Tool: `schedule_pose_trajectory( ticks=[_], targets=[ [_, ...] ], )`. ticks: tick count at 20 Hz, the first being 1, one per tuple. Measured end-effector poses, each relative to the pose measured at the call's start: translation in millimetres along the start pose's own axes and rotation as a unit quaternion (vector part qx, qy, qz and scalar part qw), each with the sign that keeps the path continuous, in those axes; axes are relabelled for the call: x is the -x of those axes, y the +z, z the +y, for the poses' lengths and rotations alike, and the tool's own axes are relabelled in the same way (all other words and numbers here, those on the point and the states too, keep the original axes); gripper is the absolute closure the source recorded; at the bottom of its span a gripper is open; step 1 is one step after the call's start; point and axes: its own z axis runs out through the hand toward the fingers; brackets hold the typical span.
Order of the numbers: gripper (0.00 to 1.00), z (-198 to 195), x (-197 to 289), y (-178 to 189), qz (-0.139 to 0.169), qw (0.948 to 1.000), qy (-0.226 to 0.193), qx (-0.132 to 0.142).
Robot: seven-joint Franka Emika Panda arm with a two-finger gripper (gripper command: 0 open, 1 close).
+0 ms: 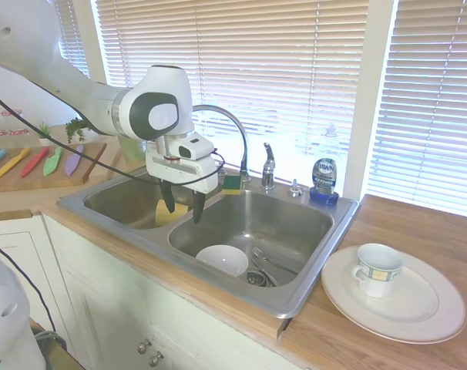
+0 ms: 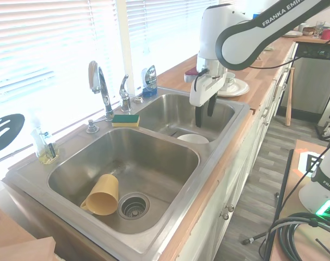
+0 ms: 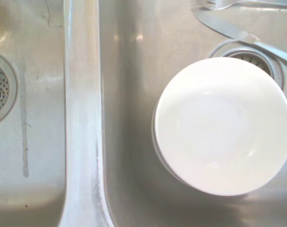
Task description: Turn off the faucet
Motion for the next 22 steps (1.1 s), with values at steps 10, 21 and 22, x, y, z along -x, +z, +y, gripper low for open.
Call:
schedule_pose_trajectory(
  ticks=[10, 21, 22],
  targets=[
    [1.00, 6, -3, 0, 0.000, 1.0000, 0.007, 0.000],
    [1.00, 30, 0, -2, 0.000, 0.9998, 0.019, -0.001],
    [1.00, 30, 0, -2, 0.000, 0.9998, 0.019, -0.001]
  ],
)
